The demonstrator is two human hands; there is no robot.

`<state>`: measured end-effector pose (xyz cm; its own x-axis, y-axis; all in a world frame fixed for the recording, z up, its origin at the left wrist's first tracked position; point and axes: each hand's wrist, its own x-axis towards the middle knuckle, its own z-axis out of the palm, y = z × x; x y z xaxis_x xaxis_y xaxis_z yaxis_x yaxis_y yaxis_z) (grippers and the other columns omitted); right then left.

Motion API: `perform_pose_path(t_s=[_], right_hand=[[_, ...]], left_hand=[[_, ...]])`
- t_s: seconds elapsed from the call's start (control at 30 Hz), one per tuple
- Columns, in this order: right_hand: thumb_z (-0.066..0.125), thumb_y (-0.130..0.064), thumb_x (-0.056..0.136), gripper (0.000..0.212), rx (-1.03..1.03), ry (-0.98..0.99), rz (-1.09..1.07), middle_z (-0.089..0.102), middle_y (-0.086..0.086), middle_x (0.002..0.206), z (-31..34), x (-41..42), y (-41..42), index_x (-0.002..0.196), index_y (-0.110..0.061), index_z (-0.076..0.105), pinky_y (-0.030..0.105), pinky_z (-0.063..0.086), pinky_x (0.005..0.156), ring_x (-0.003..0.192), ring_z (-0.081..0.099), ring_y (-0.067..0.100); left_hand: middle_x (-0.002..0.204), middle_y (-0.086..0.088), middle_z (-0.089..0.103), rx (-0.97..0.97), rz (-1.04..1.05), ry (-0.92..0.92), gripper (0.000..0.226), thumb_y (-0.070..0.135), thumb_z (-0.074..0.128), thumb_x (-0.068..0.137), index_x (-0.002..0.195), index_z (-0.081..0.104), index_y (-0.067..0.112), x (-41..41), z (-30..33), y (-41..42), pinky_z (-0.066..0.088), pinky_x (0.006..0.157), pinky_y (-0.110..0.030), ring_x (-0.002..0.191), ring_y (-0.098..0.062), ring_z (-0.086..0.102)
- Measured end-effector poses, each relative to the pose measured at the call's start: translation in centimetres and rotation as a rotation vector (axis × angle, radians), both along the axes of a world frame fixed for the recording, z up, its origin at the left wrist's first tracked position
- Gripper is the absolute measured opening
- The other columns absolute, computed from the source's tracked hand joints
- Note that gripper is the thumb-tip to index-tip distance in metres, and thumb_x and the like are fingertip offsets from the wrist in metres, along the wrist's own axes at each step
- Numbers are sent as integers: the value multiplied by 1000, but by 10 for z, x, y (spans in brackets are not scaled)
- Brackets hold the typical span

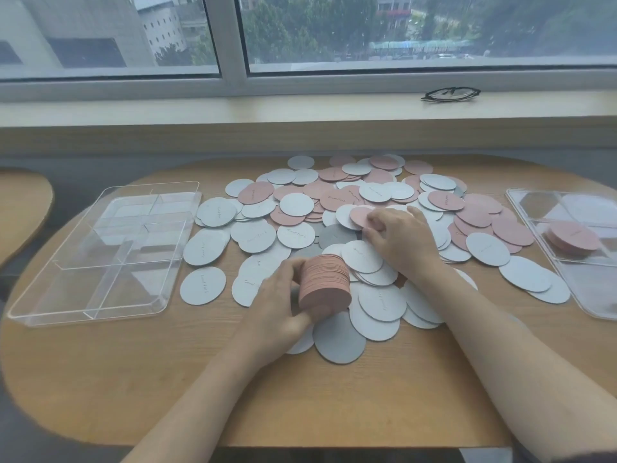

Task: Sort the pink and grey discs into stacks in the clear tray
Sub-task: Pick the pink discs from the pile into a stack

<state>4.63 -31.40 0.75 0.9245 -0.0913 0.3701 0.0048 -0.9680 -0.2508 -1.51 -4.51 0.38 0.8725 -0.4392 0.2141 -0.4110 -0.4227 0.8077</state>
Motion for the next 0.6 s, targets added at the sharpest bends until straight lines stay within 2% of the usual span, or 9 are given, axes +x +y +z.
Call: perform_pose_path(t_s=[0.07, 0.13, 0.23, 0.27, 0.33, 0.43, 0.5, 0.53, 0.6], right_hand=[[51, -32, 98, 22, 13, -118, -8, 72, -4, 105, -1, -5, -1, 104, -22, 69, 43, 17, 117, 112, 61, 18], [48, -26, 99, 25, 48, -258, -1, 74, -4, 97, 5, -14, 2, 100, -18, 72, 41, 23, 114, 105, 65, 19], [52, -17, 99, 20, 328, -369, 137, 73, -3, 92, 22, -39, 15, 102, -12, 71, 31, 45, 89, 88, 66, 19], [54, -13, 99, 17, 458, -331, 193, 72, -6, 92, 25, -50, 21, 104, -12, 71, 25, 47, 83, 87, 65, 14], [56, -8, 98, 18, 665, -200, 290, 71, -8, 94, 29, -71, 35, 106, -16, 70, 22, 48, 81, 90, 65, 8], [54, -17, 98, 20, 808, -56, 370, 70, -9, 100, 27, -85, 47, 111, -23, 68, 33, 52, 86, 94, 65, 12], [52, -33, 97, 25, 816, 49, 444, 69, -13, 108, 28, -87, 50, 119, -31, 63, 28, 50, 90, 102, 64, 9], [54, -42, 94, 33, 762, 105, 482, 67, -15, 115, 28, -88, 53, 125, -31, 59, 23, 47, 93, 108, 61, 6], [64, -52, 84, 62, 597, 195, 530, 59, -15, 128, 24, -89, 57, 138, -26, 50, 16, 40, 99, 119, 53, -1]], left_hand=[[115, 27, 59, -4, -3, 1, 55, 38, 80, 79, 119, 44, 48, 0, 1, 0, 50, 80, -22, 94, -7, 67], [115, 28, 59, -3, -7, 8, 55, 39, 80, 78, 119, 44, 48, -1, 1, 0, 48, 80, -18, 95, -7, 66], [113, 30, 58, 3, 3, 10, 55, 39, 78, 76, 118, 43, 48, -3, 4, -1, 42, 80, -9, 99, -3, 64], [113, 28, 59, 2, 7, 11, 56, 38, 77, 75, 118, 43, 48, -3, 4, -2, 40, 81, -6, 102, -1, 62], [115, 23, 60, -5, 12, 19, 56, 38, 76, 75, 120, 44, 47, -4, 5, -2, 40, 84, -7, 107, 1, 59], [123, 20, 59, 0, 22, 32, 68, 41, 78, 75, 135, 45, 40, -3, 3, 0, 49, 92, -26, 111, -2, 59], [125, 26, 56, 38, 32, 35, 84, 37, 80, 79, 150, 36, 31, -2, 0, 1, 49, 97, -30, 116, -1, 56], [127, 26, 54, 66, 27, 27, 91, 39, 78, 82, 156, 28, 28, -2, 0, 1, 47, 100, -30, 120, -2, 54], [144, 13, 50, 153, 1, -18, 97, 47, 68, 85, 161, 13, 24, 0, -2, 1, 38, 108, -31, 132, -14, 48]])
